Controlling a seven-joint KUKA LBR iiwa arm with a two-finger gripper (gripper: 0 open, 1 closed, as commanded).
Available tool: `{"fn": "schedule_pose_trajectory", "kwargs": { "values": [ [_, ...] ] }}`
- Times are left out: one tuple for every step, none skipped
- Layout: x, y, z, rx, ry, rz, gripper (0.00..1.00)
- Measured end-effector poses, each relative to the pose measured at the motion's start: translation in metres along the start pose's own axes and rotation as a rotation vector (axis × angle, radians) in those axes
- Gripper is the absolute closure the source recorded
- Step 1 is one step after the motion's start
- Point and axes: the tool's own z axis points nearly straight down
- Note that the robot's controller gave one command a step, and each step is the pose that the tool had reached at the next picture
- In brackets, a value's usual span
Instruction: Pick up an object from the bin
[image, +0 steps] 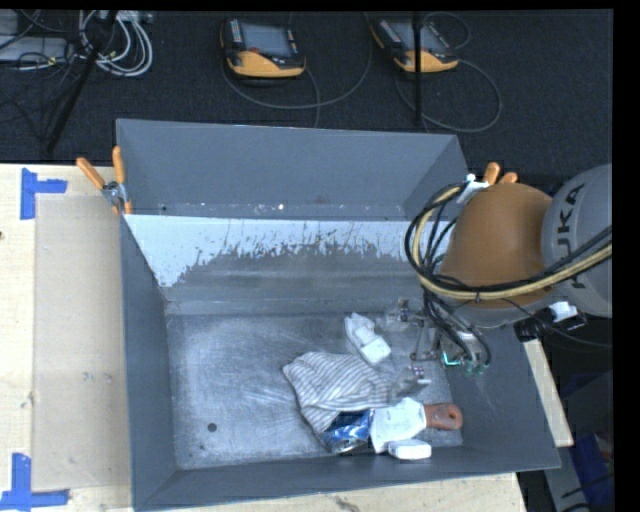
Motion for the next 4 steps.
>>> {"fn": "schedule_pose_trajectory", "kwargs": {
  "values": [
    [-0.002,0.000,-0.003,0.000,-0.007,-0.001,0.00],
    [0.036,0.011,0.059,0.001,-0.010,-0.088,0.00],
    [0.051,0.011,0.059,0.000,-0.008,-0.106,0.00],
    [0.047,-0.011,0.053,0.001,-0.008,-0.103,0.00]
  ]
}}
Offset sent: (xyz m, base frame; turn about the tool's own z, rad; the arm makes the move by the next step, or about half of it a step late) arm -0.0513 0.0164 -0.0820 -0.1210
